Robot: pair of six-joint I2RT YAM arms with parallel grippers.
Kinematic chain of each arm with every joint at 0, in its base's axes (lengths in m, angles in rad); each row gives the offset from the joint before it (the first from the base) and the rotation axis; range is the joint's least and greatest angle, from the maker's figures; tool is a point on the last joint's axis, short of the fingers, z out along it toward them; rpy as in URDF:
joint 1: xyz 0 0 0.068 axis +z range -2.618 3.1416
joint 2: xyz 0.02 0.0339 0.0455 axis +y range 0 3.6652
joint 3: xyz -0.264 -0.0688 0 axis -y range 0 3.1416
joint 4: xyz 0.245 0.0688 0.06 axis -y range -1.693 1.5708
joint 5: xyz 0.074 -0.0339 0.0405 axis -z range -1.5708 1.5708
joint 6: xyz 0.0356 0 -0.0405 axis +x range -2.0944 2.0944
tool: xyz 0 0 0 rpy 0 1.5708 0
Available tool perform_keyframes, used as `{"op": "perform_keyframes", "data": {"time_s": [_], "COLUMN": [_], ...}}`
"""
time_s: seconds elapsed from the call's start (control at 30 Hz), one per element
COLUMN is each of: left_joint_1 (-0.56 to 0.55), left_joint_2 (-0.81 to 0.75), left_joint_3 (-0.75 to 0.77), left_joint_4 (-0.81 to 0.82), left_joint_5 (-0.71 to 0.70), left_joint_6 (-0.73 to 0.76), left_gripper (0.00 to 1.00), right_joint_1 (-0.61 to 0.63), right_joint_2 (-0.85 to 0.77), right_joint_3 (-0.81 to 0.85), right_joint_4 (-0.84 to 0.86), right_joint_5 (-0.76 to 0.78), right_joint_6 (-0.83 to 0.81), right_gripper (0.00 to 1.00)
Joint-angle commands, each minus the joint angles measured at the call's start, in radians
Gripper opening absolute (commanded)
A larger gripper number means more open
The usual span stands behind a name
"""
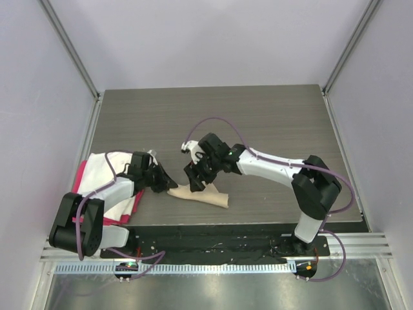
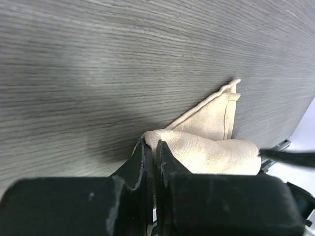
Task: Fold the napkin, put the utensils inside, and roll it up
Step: Roll the napkin at the center of the board.
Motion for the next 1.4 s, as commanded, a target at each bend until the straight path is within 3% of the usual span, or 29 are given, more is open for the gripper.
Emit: {"op": "perform_keyframes", "data": {"time_s": [0.0,0.1,0.4,0.83,1.03,1.13,1.17,1.23,1.37], "left_joint_1": [0.000,0.000,0.000,0.000,0.000,0.002,0.002,0.002,0.003], "left_joint_2": [0.047,0.063,0.070,0.075,0.060,0.031,0.021,-0.014,-0.084], "left_joint_3": [0.060,0.074,0.086,0.101,0.104,0.112,0.115,0.126,0.118], "left_joint_4": [-0.077,-0.091,-0.105,-0.118,-0.108,-0.121,-0.129,-0.143,-0.180], "left_joint_5": [0.022,0.028,0.036,0.034,0.049,0.027,0.013,-0.012,-0.099], "left_joint_6": [0.037,0.046,0.054,0.065,0.077,0.080,0.080,0.081,0.085], "left_gripper": [0.00,0.00,0.00,0.00,0.00,0.17,0.34,0.60,0.73], "right_joint_1": [0.166,0.229,0.305,0.288,0.199,0.154,0.141,0.102,0.052], "right_joint_2": [-0.072,-0.048,0.001,0.055,0.092,0.112,0.121,0.146,0.178], "right_joint_3": [-0.091,-0.102,-0.113,-0.125,-0.125,-0.114,-0.108,-0.087,-0.056], "right_joint_4": [0.111,0.136,0.185,0.152,0.106,0.066,0.052,0.009,-0.039], "right_joint_5": [0.401,0.581,0.670,0.517,0.332,0.178,0.129,-0.016,-0.205], "right_joint_6": [-0.146,-0.187,-0.258,-0.221,-0.161,-0.140,-0.133,-0.112,-0.080], "right_gripper": [0.70,0.70,0.70,0.65,0.46,0.35,0.33,0.27,0.22]}}
